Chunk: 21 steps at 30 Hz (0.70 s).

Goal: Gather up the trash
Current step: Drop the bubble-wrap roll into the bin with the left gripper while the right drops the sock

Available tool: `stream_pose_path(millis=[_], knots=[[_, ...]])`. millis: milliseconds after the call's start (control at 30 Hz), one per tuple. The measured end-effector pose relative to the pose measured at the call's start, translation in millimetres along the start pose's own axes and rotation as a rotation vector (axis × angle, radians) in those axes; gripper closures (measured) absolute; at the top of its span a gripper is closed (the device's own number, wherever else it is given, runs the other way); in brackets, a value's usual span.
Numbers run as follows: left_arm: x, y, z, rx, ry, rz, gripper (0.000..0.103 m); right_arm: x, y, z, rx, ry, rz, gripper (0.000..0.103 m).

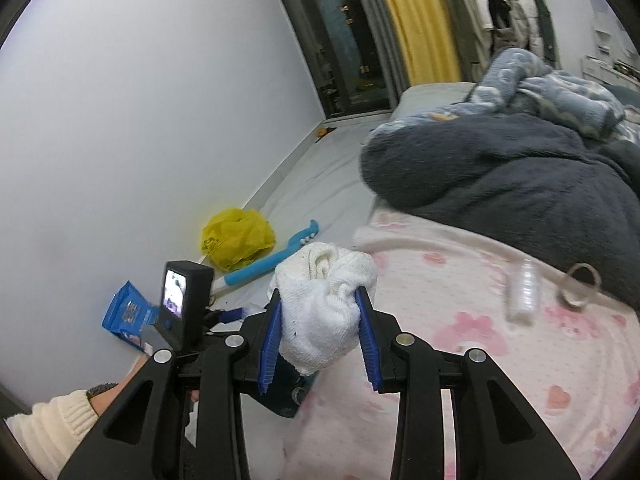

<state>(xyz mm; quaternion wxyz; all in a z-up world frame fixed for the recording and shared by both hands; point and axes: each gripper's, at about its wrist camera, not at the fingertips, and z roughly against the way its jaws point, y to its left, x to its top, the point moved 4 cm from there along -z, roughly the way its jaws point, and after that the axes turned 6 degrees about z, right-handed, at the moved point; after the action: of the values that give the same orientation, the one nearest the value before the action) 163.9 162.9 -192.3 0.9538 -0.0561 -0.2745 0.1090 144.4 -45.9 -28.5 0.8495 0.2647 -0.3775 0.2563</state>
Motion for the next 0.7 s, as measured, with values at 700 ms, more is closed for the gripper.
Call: stream_pose_path(millis=[700], knots=[[-35,68,-24,0.006,0.199,0.096,0.024,-3,71,-104,0.06,0.171,0.098,0.067]])
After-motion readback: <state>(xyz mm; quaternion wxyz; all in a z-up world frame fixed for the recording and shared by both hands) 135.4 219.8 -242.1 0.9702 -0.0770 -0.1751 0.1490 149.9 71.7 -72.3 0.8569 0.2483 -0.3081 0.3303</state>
